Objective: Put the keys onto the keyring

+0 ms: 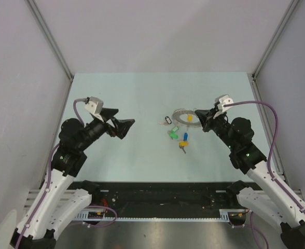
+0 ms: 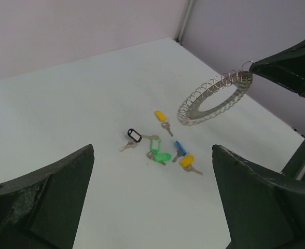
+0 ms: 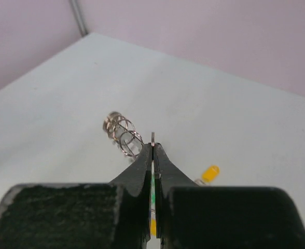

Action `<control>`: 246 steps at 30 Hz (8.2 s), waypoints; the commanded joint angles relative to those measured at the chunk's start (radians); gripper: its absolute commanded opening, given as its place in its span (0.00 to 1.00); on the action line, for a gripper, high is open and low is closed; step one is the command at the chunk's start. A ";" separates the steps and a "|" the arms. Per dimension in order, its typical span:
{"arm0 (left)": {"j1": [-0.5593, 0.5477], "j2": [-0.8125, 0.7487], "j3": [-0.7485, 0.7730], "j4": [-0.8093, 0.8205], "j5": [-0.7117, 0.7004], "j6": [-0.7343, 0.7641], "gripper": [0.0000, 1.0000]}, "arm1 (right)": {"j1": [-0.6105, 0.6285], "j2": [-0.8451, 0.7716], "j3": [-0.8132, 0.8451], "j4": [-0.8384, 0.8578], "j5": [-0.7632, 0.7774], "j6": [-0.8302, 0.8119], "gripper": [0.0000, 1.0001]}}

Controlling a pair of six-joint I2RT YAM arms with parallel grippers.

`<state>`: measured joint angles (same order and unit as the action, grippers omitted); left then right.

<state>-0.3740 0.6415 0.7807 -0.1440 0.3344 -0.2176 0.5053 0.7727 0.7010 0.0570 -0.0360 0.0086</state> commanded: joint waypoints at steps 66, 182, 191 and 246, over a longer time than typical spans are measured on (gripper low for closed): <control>-0.052 0.330 -0.066 0.647 0.695 -0.045 0.39 | 0.332 0.215 0.012 0.612 -0.404 0.116 0.00; -0.175 0.343 0.207 -0.236 0.428 0.495 0.00 | 0.311 0.600 0.585 -0.399 -0.648 -0.444 0.28; -0.174 0.342 0.207 -0.236 0.426 0.495 0.00 | 0.312 0.599 0.585 -0.418 -0.624 -0.452 0.15; -0.103 0.236 -0.087 0.592 0.569 -0.003 0.38 | 0.194 0.280 0.095 0.638 -0.729 0.097 0.00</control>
<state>-0.4828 0.8680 0.7029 0.3588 0.8482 -0.1600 0.7044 1.0801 0.7906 0.5976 -0.7433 0.0811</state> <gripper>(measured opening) 0.385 0.012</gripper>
